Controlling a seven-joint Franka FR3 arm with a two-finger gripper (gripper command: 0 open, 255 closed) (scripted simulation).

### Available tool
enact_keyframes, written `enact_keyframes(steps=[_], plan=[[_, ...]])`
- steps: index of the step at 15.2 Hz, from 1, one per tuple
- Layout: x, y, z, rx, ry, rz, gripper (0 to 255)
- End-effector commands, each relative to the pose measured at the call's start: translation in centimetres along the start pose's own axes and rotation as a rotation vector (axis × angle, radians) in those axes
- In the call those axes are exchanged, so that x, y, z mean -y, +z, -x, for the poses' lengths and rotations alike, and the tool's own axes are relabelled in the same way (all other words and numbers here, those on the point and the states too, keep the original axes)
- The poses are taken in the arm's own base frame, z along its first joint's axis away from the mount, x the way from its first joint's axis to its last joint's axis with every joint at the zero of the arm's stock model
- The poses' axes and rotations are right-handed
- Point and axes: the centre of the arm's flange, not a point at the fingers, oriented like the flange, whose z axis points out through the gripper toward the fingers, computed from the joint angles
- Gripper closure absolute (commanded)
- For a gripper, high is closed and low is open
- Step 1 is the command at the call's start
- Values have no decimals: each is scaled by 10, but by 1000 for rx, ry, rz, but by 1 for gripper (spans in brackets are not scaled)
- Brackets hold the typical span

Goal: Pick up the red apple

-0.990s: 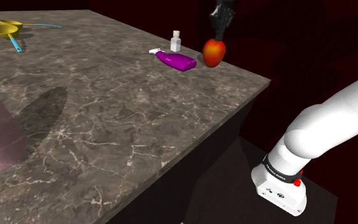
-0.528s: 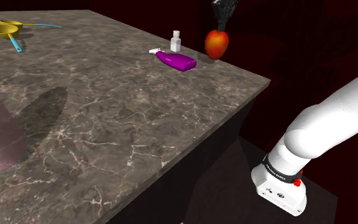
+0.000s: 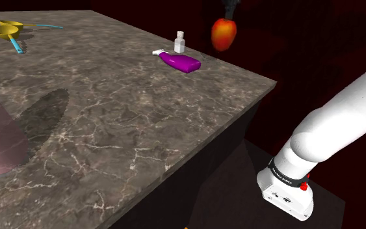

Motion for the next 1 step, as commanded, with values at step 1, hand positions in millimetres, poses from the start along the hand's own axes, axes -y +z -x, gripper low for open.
enact_keyframes(steps=[1], plan=[[0,-3,1,0,0,0,255]])
